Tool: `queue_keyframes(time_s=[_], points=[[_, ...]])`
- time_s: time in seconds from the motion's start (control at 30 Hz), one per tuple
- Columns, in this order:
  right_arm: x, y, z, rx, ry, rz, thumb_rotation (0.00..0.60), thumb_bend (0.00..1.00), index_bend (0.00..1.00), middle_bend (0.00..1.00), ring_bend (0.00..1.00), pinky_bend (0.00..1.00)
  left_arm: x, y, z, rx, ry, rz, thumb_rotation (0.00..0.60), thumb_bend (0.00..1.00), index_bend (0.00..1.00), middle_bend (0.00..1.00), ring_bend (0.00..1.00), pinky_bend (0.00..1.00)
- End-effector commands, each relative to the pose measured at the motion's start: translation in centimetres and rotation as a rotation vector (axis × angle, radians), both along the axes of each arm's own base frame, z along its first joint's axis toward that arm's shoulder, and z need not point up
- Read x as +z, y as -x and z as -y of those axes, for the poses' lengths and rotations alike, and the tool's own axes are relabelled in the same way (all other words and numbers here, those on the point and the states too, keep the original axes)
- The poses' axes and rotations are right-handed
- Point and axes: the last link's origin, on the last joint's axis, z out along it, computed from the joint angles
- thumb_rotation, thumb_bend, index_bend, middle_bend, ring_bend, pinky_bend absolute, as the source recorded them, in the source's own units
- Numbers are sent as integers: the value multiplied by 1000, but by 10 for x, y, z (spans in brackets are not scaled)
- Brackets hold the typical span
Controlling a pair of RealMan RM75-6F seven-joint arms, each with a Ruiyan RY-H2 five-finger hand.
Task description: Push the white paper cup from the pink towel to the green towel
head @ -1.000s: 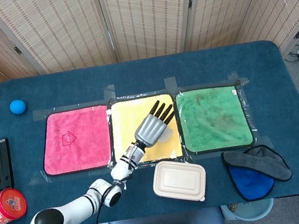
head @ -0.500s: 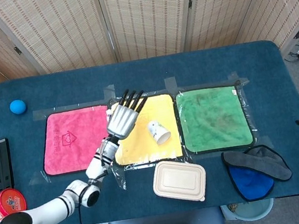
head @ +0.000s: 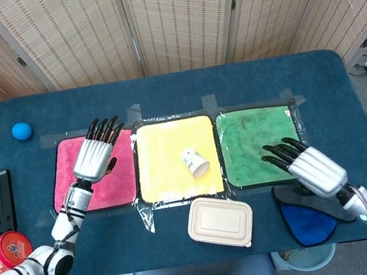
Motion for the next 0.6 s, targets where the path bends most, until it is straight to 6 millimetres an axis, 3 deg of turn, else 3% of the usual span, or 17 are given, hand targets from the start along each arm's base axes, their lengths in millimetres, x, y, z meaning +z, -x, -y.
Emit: queue_keyframes(time_s=[0.03, 0.27, 0.6], points=[[-26, -55, 45, 95, -115, -43, 600, 232, 159, 132, 168, 108, 10, 12, 10, 27, -3, 8, 600, 386, 67, 5, 4, 16], [-69, -106, 91, 169, -184, -108, 600, 256, 181, 162, 185, 111, 27, 25, 25, 59, -6, 32, 600, 386, 69, 17, 6, 16], [-131, -146, 122, 229, -264, -194, 600, 361, 257, 202, 188, 109, 40, 41, 41, 81, -13, 38, 600, 386, 70, 20, 7, 16]])
